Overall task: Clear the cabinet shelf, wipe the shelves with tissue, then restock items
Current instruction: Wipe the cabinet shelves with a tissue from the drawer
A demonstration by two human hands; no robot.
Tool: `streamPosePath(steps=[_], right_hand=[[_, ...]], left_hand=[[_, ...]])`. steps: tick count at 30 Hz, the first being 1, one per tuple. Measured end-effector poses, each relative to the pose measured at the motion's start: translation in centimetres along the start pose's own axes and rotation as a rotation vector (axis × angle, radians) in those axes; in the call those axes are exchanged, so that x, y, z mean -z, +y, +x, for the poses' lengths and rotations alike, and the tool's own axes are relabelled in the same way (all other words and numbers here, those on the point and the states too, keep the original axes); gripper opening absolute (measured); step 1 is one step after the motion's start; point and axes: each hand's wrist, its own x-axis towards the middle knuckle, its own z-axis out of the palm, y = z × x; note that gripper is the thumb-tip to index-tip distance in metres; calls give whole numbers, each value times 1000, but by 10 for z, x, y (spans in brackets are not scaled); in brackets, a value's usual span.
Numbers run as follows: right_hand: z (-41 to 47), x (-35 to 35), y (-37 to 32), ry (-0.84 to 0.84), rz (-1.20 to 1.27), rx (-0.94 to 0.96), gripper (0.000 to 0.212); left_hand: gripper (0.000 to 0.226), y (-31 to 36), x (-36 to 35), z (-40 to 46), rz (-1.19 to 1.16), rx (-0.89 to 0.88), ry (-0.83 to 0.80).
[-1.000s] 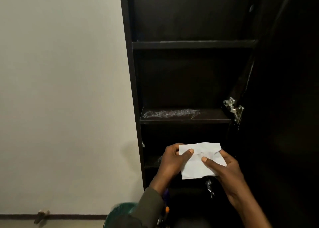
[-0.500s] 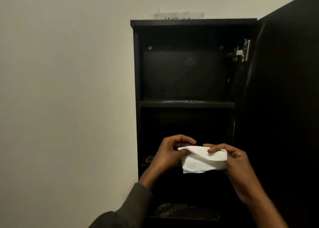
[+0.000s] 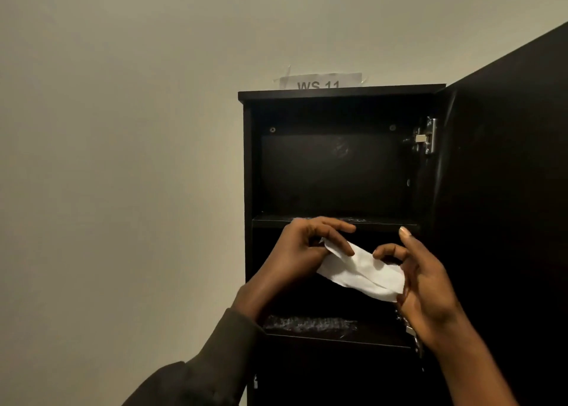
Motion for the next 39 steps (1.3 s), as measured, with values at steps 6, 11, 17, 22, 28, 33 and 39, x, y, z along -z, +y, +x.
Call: streamPosePath(steps=[6,11,17,22,28,33,39], right_hand=[[-1,-9,-4,-169,-149,29,43],[8,-12,-15,-226,-365,109,53],[29,-31,-30,-200,-658,194,55],[53,-49,-44,-96,-587,203,29],[80,-54,-66,-63,-410,81,20],[114,-51,-74,61,94,57,29],[136,-43,-87,232,395,36,32]], left_hand=[[30,6,4,11,-27,-9,44],[15,0,16,28,-6,66,-56],[11,-6,22,57,103,132,-134],[13,-11,38,88,120,78,-106],[15,-18,61,125,109,1,-61],[20,-30,75,146,31,42,-46],[25,-30,109,164,285,-145,224]])
